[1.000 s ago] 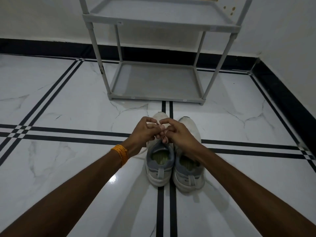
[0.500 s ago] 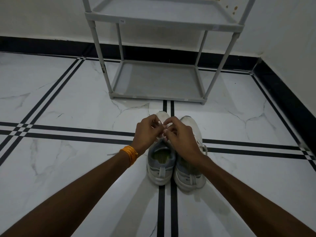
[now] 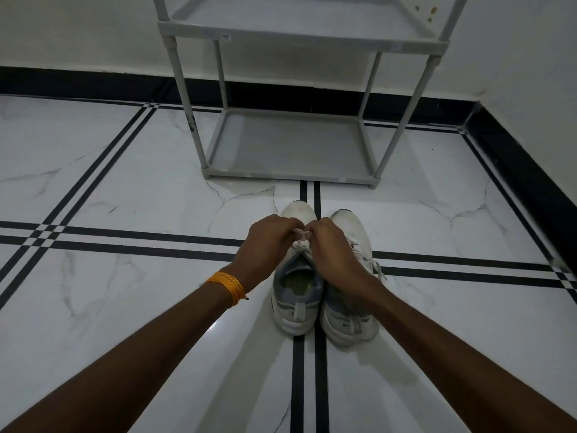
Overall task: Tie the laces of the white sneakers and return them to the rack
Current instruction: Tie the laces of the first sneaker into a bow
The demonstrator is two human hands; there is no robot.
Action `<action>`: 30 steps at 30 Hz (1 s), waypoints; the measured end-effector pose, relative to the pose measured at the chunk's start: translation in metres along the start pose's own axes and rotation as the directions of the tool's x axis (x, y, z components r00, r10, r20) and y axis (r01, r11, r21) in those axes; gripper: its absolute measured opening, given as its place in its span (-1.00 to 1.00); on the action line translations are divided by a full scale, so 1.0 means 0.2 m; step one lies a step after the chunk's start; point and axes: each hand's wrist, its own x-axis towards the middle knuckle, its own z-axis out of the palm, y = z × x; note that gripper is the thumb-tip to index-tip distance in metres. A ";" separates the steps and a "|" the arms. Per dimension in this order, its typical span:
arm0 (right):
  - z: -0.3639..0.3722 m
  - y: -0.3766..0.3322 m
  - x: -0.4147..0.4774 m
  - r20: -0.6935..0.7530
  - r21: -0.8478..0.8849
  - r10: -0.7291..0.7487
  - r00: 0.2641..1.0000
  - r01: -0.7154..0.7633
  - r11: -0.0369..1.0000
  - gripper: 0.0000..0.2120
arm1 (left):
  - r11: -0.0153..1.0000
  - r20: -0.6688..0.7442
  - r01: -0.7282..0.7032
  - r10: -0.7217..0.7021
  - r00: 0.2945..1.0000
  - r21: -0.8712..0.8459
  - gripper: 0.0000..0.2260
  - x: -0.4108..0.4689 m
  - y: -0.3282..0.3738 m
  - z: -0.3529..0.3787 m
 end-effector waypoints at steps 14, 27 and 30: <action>-0.10 0.08 -0.01 -0.184 0.001 -0.128 0.975 0.130 0.991 -0.66 | 0.733 0.446 0.549 -0.367 0.816 -0.402 -0.76 0.12 -0.02 -0.05; -0.21 0.01 0.05 0.087 -0.169 -0.272 0.958 0.284 0.944 -0.79 | 0.798 0.394 0.466 -0.315 0.863 -0.382 -0.75 0.11 -0.01 -0.08; -0.21 0.01 0.05 0.104 -0.179 -0.284 0.953 0.298 0.937 -0.79 | 0.806 0.378 0.451 -0.309 0.873 -0.383 -0.75 0.11 -0.01 -0.07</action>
